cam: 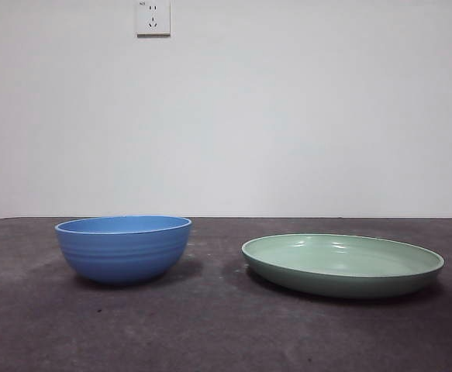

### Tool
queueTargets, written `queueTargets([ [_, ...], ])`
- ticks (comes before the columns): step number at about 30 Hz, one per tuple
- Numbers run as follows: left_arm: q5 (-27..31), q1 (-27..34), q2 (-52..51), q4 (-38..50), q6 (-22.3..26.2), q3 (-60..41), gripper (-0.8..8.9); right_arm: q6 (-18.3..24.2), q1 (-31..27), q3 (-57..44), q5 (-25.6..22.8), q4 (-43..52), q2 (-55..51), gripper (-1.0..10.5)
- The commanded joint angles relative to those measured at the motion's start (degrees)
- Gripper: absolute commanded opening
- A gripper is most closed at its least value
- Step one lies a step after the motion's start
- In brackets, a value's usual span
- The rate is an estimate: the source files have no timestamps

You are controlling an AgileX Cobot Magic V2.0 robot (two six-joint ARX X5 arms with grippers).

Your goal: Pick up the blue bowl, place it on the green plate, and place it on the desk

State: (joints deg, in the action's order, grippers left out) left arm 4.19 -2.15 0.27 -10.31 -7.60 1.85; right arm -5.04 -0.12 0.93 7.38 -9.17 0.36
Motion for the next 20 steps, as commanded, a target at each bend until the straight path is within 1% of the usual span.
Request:
queueTargets([
  [1,0.0,0.0,-0.1,-0.4,-6.4,-1.1,0.1,-1.7,-0.1,-0.2,0.1,0.8,-0.2,0.1],
  [3,0.0,0.0,-0.1,-0.4,-8.4,-1.1,0.1,-4.6,-0.1,-0.2,0.1,0.7,-0.2,0.1],
  [5,0.0,0.0,-0.1,-0.4,-8.9,-1.1,0.1,-8.0,-0.1,-0.2,1.5,0.0,-0.2,0.1],
  [8,0.0,0.0,-0.1,-0.4,-10.0,-1.1,0.1,-8.3,-0.1,-0.2,3.6,0.1,-0.2,0.1],
  [12,0.0,0.0,-0.1,-0.4,-10.1,-1.0,0.1,-8.3,-0.1,-0.2,4.9,0.1,-0.2,0.1],
  [13,0.0,0.0,-0.1,-0.4,-10.1,-0.9,0.1,-8.9,-0.1,-0.2,4.9,0.1,-0.2,0.1],
  [15,0.0,0.0,-0.1,-0.5,-12.1,-0.5,0.1,-12.0,-0.1,0.1,4.8,0.1,-0.2,0.1],
  [17,0.0,0.0,-0.1,-0.5,-13.8,0.2,0.1,-13.8,-0.1,0.8,4.6,0.1,-0.2,0.1],
  [20,-0.2,0.0,-0.1,-0.5,-14.8,1.7,0.1,-14.1,-0.1,2.6,4.6,0.1,-0.2,0.1],
])
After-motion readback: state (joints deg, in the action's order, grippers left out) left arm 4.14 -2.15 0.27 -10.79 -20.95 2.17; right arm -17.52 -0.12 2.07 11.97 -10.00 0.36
